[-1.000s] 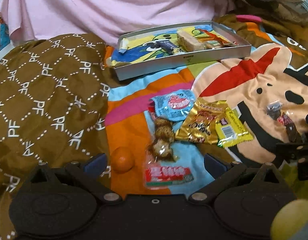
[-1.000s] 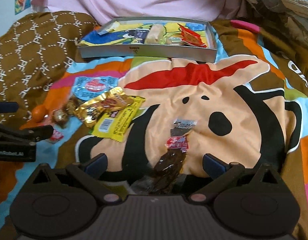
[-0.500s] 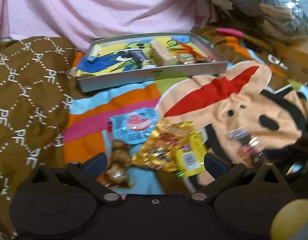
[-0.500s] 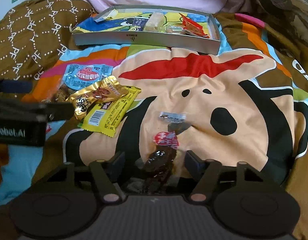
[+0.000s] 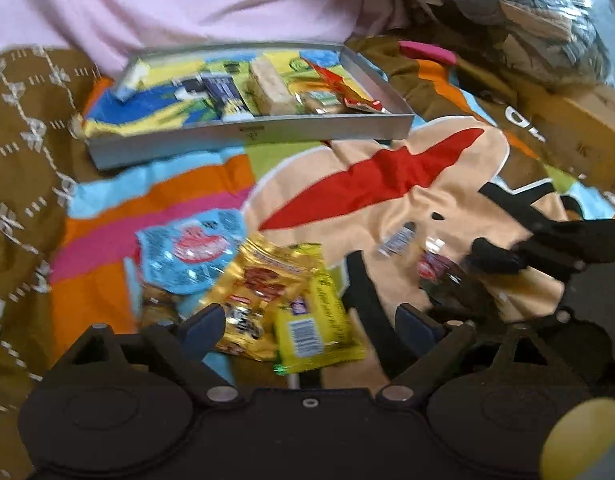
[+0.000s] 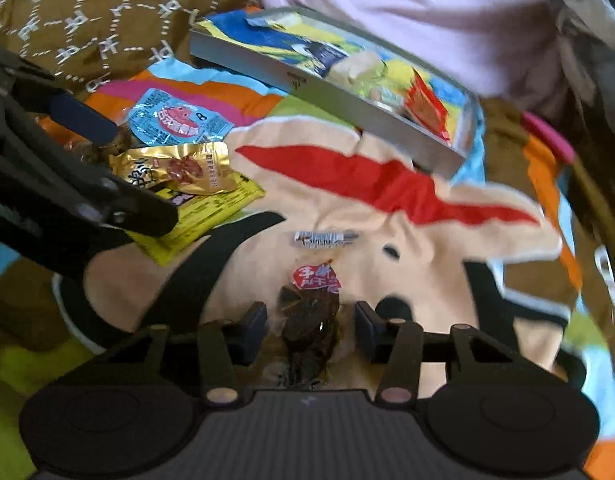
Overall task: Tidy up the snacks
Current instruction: 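Lower the right tool onto the red-labelled jerky packet while the left approaches the yellow wafer bar, then close the left tool on the yellow wafer bar while the right grasps the jerky packet, then carry the wafer bar and jerky packet over the tray with both tools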
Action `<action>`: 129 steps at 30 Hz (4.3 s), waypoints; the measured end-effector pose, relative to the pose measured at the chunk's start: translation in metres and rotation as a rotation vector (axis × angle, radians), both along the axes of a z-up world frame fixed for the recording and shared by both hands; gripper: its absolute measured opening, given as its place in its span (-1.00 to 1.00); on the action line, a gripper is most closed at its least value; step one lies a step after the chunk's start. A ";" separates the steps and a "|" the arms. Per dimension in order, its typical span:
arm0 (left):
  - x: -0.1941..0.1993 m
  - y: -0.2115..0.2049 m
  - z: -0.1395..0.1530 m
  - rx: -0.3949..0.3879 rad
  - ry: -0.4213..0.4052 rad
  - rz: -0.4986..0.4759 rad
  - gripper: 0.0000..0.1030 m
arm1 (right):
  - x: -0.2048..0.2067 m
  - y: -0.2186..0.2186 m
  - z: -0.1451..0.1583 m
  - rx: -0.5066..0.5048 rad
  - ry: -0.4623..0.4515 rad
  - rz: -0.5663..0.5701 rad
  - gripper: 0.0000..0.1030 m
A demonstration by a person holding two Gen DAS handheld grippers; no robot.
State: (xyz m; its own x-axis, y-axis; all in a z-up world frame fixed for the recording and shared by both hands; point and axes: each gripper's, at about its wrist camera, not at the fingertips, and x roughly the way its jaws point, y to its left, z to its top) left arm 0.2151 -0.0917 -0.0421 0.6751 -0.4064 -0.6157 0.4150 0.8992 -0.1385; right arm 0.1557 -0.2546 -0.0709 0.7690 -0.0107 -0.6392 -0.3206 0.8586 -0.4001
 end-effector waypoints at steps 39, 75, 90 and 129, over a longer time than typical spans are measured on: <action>0.039 -0.049 -0.017 0.024 0.241 0.248 -0.04 | 0.022 -0.035 -0.003 0.107 0.051 0.016 0.03; 0.017 -0.063 0.014 -0.053 0.109 0.272 -0.05 | -0.005 -0.027 0.020 0.030 -0.240 0.049 -0.04; 0.045 -0.024 0.039 -0.230 -0.069 0.495 -0.04 | 0.000 -0.038 0.040 0.155 -0.435 -0.003 -0.03; 0.214 -0.057 0.069 -0.065 -0.123 0.529 -0.04 | 0.175 -0.072 0.060 0.564 -0.506 -0.154 -0.02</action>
State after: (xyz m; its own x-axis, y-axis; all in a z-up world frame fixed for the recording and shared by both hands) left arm 0.4295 -0.1485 0.0270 0.8630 -0.0260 -0.5045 -0.0753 0.9809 -0.1794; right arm 0.3311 -0.3270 -0.0105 0.9852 0.0818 -0.1510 -0.0758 0.9961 0.0450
